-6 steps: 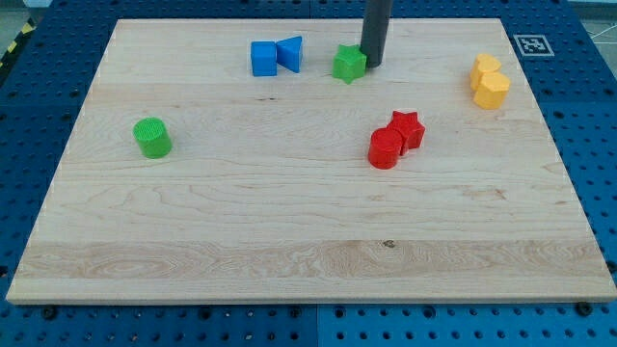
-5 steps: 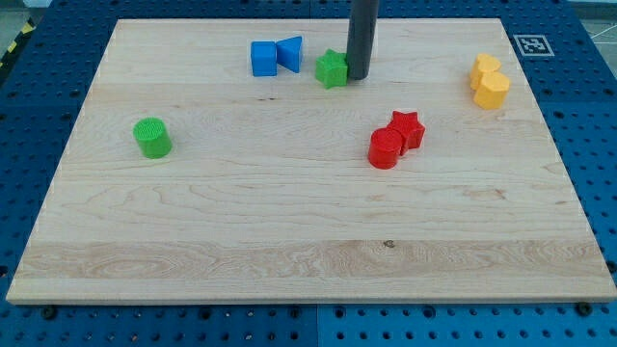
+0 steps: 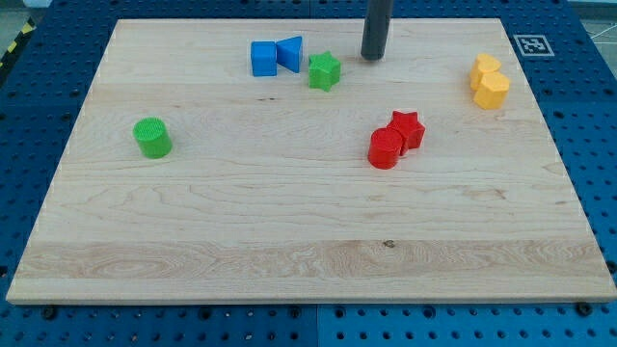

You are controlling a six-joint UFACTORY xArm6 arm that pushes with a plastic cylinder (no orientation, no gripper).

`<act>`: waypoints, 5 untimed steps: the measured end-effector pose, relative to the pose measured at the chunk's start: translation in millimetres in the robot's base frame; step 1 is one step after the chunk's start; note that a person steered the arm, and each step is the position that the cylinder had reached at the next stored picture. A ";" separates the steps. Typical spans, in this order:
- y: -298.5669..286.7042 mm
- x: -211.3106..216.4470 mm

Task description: Nudge the green star slightly

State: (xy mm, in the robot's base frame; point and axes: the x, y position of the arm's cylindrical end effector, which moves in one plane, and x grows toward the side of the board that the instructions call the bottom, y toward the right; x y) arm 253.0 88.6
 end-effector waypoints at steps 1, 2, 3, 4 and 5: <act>-17.5 -10.5; -47.8 19.3; -49.7 75.3; -49.8 132.9; -56.8 181.6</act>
